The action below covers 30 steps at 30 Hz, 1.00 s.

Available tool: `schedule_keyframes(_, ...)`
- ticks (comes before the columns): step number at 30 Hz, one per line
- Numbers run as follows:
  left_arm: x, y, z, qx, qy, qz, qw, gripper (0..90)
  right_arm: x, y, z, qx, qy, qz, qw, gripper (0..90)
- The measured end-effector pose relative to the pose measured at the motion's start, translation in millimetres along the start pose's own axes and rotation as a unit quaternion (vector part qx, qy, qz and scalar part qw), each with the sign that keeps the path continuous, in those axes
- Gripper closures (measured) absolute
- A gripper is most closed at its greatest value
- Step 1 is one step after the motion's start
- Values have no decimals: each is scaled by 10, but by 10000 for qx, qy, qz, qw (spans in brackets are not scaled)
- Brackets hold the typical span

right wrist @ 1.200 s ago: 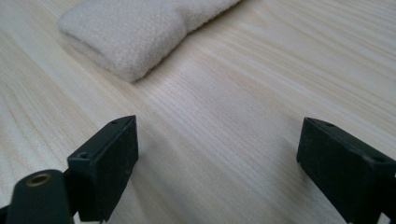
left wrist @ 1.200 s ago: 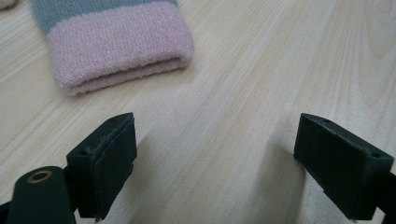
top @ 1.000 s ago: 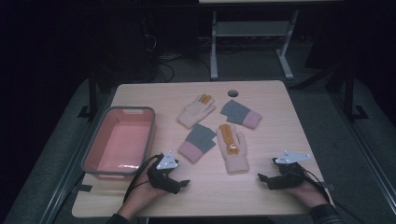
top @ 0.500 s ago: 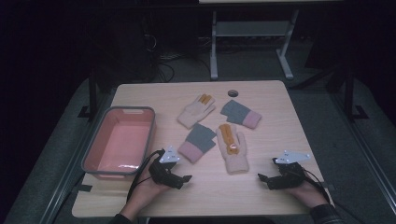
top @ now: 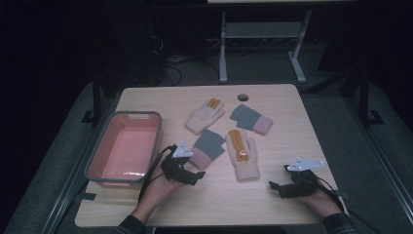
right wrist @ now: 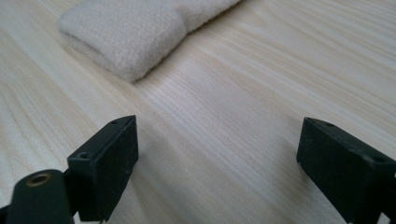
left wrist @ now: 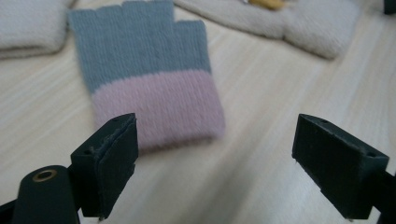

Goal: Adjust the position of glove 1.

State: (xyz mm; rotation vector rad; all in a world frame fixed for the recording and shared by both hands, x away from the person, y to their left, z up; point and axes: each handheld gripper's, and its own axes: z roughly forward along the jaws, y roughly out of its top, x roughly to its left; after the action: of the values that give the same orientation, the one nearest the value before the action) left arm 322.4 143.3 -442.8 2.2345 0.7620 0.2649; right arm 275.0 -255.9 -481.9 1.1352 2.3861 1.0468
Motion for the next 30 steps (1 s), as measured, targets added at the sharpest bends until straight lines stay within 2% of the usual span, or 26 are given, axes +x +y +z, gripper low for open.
schedule_keyframes(11, 137, 212, 87, -21, 124, 42, 9999, 140, -2, 1, -2, 13, 3, -9, 10000, 124)
schedule_keyframes(18, 259, 366, 172, -39, 305, 58, 9995, 139, -2, 0, -1, 5, -1, -7, 10000, 124)
schedule_keyframes(21, 312, 423, 216, -70, 314, -40, 9995, 140, -2, 0, -1, 4, -5, -8, 10000, 124)
schedule_keyframes(24, 373, 500, 260, -54, 347, -43, 9994, 144, -2, 0, -3, 17, -4, -9, 10000, 125)
schedule_keyframes(25, 388, 520, 276, -99, 349, -77, 9993, 155, 1, 0, -3, 20, 5, 15, 10000, 124)
schedule_keyframes(27, 435, 563, 301, -148, 366, -99, 9992, 231, 0, 0, -4, 29, 5, 8, 10000, 125)
schedule_keyframes(30, 509, 640, 345, -146, 460, -104, 9988, 232, 1, 0, -3, 20, 5, 14, 10000, 125)
